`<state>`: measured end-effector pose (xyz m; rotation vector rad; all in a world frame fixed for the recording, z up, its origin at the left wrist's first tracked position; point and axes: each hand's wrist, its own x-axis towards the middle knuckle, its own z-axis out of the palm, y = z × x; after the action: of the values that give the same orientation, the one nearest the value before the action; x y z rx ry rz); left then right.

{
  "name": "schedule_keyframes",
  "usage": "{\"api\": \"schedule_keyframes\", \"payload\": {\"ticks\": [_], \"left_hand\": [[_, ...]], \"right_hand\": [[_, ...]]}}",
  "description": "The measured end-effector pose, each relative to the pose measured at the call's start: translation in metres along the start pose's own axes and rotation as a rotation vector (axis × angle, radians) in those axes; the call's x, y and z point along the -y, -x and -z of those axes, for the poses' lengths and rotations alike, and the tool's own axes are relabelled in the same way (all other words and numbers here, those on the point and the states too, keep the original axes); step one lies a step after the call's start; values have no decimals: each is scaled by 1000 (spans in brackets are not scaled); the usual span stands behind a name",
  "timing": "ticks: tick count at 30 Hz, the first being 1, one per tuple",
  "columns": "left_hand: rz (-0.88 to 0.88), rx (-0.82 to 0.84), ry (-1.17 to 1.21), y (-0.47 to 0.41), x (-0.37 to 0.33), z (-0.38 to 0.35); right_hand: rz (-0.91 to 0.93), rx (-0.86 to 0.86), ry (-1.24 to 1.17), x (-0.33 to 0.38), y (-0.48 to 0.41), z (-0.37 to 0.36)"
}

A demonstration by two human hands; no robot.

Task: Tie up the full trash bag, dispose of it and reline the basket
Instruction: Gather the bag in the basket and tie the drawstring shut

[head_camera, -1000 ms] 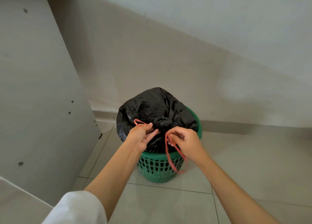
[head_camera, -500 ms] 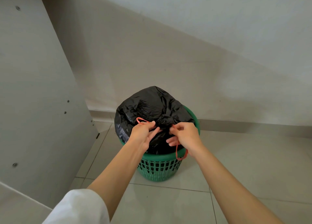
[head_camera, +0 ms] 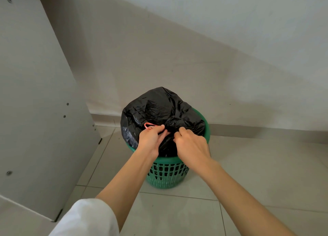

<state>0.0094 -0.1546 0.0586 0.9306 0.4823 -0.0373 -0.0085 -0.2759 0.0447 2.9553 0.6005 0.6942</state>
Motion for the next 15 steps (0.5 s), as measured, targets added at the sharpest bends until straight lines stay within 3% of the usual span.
{"api": "schedule_keyframes", "payload": {"ticks": [4,6,10,15], "left_hand": [[-123,128,-331,-2,-7,9],[-139,192,-443,-1,-13,12],[-114,311,-514,1,-18,15],[-269,249,-555,3,-5,12]], "right_hand": [[277,-43,-39,-10,-19,13],[328,55,-124,-15,-29,18],[211,382,-497,-25,-43,26],[12,327,-752,-34,-53,20]]}}
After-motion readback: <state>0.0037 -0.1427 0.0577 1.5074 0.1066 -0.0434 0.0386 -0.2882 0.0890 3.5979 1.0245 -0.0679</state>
